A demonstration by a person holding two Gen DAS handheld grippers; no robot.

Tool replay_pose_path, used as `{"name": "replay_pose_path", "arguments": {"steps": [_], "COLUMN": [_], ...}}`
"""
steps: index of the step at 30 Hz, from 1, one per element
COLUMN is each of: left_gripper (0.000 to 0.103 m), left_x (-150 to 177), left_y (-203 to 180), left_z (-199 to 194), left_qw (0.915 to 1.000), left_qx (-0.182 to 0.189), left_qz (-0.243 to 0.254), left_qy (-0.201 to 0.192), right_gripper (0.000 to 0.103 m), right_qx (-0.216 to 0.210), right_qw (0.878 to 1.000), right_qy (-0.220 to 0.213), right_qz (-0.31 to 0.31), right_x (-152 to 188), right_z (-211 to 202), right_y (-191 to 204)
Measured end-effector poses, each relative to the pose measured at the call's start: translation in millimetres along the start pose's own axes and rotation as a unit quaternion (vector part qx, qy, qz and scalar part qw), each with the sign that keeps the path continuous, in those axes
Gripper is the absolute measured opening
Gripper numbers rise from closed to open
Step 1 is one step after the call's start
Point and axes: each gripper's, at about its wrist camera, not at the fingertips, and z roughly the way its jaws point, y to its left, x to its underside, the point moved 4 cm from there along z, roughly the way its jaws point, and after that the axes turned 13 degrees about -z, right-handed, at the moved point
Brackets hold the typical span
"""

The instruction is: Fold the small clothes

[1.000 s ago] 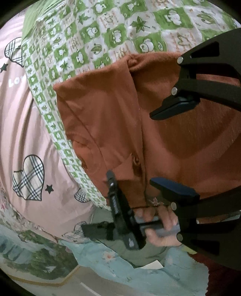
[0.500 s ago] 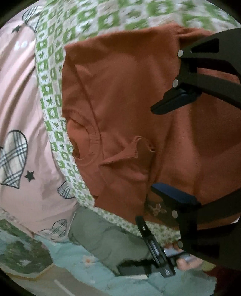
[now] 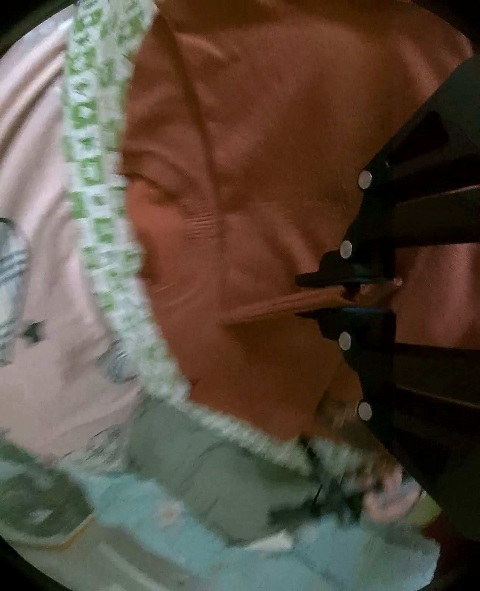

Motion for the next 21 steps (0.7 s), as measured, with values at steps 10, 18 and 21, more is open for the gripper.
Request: {"name": "replay_pose_path", "arguments": {"steps": [10,18,21], "left_gripper": [0.043,0.035,0.035], "left_x": [0.9,-5.5,-2.6], "left_y": [-27.9,-10.5,-15.9], "left_z": [11.5,8.8,8.5], "left_qw": [0.9997,0.9996,0.9999], "left_qx": [-0.003,0.009,-0.001], "left_qz": [0.025,-0.027,-0.006], "left_qy": [-0.001,-0.007,-0.011], "right_gripper": [0.008,0.007,0.007], "right_qx": [0.063,0.075,0.092], "right_qw": [0.991,0.990,0.986], "right_qy": [-0.048,-0.081,-0.118], "right_qz": [0.103,0.086,0.069], "right_x": [5.4,-11.3,-23.6], "right_z": [-81.9,-86.3,-105.3], "right_y": [-79.0,-76.0,-70.2]}}
